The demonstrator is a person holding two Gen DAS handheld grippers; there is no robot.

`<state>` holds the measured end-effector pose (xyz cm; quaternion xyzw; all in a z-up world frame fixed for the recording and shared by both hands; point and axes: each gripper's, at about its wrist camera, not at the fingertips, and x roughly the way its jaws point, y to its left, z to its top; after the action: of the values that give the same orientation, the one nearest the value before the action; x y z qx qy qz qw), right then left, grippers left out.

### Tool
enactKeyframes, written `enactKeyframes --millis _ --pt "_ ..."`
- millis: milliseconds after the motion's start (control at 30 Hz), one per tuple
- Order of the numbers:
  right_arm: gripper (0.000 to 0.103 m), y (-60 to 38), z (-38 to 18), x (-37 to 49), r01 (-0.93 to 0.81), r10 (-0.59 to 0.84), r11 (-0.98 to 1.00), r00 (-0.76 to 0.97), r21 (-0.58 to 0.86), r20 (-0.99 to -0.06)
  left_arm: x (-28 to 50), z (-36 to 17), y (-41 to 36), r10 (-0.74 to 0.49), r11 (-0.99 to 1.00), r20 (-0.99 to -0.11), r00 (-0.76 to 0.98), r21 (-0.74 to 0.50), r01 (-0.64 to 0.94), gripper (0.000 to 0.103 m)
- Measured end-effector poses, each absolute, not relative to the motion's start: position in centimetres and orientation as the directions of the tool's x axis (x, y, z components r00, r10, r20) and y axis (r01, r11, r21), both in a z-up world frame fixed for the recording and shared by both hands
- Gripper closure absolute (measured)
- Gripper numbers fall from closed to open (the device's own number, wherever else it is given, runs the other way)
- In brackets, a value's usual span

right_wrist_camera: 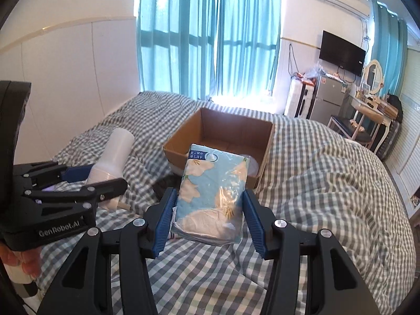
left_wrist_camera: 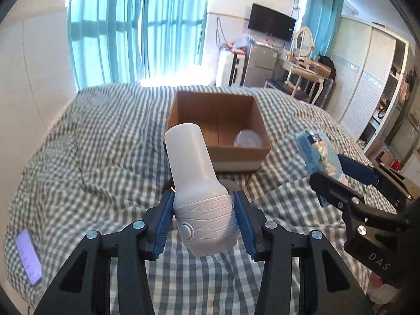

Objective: Organize objects
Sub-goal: 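Carry bottle and tissue pack into the box and release both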

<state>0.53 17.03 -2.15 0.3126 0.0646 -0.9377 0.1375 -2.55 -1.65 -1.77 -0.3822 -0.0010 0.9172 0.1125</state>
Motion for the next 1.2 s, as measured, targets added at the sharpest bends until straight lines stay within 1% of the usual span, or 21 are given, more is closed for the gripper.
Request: enactKeyframes --millis 167,333,533,700,933,1200 --pt "0.052 17.4 -0.3 0.1 0.307 -0.226 -0.951 -0.779 -0.042 -0.585 -3.3 0.3 -1.4 0.212 -0.973 -0.677 -0.705 -0.074 -0.221 0.056" --pt "0.052 17.5 1.9 -1.7 0.312 -0.234 -0.949 -0.790 -0.045 -0.566 -5.7 2.2 -1.0 0.238 -0.966 -0.661 -0.712 -0.083 -0.246 0.056" --pt "0.052 17.5 3.9 -6.1 0.304 -0.228 -0.951 -0.800 -0.047 -0.555 -9.9 4.1 0.3 0.244 -0.960 -0.640 -0.729 -0.050 -0.277 0.056" --pt "0.052 17.2 4.4 -10.8 0.295 -0.217 -0.954 -0.799 -0.051 -0.561 -14.4 4.6 1.6 0.240 -0.954 -0.640 -0.730 -0.017 -0.299 0.056" --pt "0.052 17.5 2.9 -17.7 0.278 -0.208 -0.960 -0.781 -0.030 -0.589 -20.7 2.9 2.7 0.224 -0.948 -0.667 -0.710 0.019 -0.317 0.056" --pt "0.052 17.4 -2.2 -24.9 0.260 -0.197 -0.966 -0.728 0.001 -0.657 -26.4 -2.2 3.0 0.211 -0.946 -0.725 -0.655 0.018 -0.325 0.056"
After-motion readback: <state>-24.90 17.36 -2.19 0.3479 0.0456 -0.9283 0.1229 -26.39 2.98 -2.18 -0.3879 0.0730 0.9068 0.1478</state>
